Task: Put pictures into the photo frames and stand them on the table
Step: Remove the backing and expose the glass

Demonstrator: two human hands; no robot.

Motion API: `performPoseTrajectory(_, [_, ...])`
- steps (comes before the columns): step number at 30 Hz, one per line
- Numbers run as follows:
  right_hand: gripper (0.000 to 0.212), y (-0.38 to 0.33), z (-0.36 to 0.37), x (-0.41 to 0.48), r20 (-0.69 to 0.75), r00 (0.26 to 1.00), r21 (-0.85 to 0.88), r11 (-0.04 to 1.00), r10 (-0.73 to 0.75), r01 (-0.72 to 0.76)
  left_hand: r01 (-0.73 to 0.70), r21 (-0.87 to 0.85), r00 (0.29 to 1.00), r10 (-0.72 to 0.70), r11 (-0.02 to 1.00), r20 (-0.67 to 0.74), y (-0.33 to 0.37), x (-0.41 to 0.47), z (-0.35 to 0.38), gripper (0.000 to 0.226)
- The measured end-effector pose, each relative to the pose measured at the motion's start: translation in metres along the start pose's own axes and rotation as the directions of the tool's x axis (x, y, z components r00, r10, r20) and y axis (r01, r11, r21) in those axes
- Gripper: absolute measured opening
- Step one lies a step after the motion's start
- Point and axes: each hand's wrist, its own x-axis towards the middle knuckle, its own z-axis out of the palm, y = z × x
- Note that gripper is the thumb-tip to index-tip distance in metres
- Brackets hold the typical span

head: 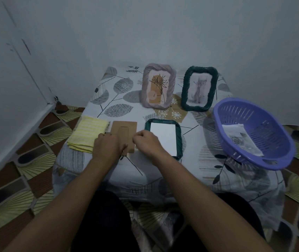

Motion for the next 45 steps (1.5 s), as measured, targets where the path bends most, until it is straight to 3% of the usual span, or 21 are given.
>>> performPoseTrajectory(3, [0.020, 0.011, -0.013, -0.002, -0.123, 0.990, 0.021, 0.997, -0.068, 0.071, -0.006, 0.017, 0.999, 0.007, 1.000, -0.052, 0.010, 0.003, -0.004, 0.045])
performPoseTrajectory(7, [0.020, 0.031, -0.041, -0.001, -0.264, 0.954, -0.012, 0.989, -0.146, 0.148, -0.053, -0.058, 0.999, 0.052, 0.997, -0.015, 0.029, 0.012, -0.009, 0.046])
performPoseTrajectory(10, [0.029, 0.054, -0.061, 0.001, -0.364, 0.911, -0.057, 0.981, -0.193, 0.185, -0.076, -0.230, 0.997, 0.076, 0.970, -0.007, 0.049, 0.014, -0.013, 0.040])
performPoseTrajectory(13, [0.034, 0.080, -0.077, 0.006, -0.421, 0.860, -0.239, 0.950, -0.290, 0.203, -0.081, -0.392, 0.997, 0.080, 0.916, -0.019, 0.070, 0.009, -0.006, 0.027])
performPoseTrajectory(16, [0.035, 0.100, -0.087, 0.008, -0.369, 0.878, -0.392, 0.908, -0.305, 0.151, 0.002, -0.462, 1.000, -0.003, 0.887, -0.001, 0.087, 0.006, 0.003, 0.035])
performPoseTrajectory(19, [0.040, 0.114, -0.091, 0.007, -0.311, 0.906, -0.491, 0.865, -0.286, 0.104, 0.090, -0.427, 0.996, -0.091, 0.900, 0.018, 0.096, 0.003, 0.009, 0.048])
performPoseTrajectory(22, [0.043, 0.119, -0.090, 0.004, -0.248, 0.927, -0.558, 0.824, -0.280, 0.100, 0.104, -0.369, 0.994, -0.112, 0.924, 0.000, 0.102, 0.000, 0.012, 0.059])
performPoseTrajectory(26, [0.044, 0.122, -0.087, 0.006, -0.221, 0.930, -0.628, 0.772, -0.293, 0.094, 0.108, -0.354, 0.992, -0.122, 0.929, -0.016, 0.106, -0.002, 0.012, 0.056])
performPoseTrajectory(45, [0.044, 0.122, -0.083, 0.006, -0.233, 0.930, -0.673, 0.737, -0.286, 0.059, 0.009, -0.357, 0.983, -0.074, 0.934, -0.169, 0.118, -0.002, 0.010, 0.048])
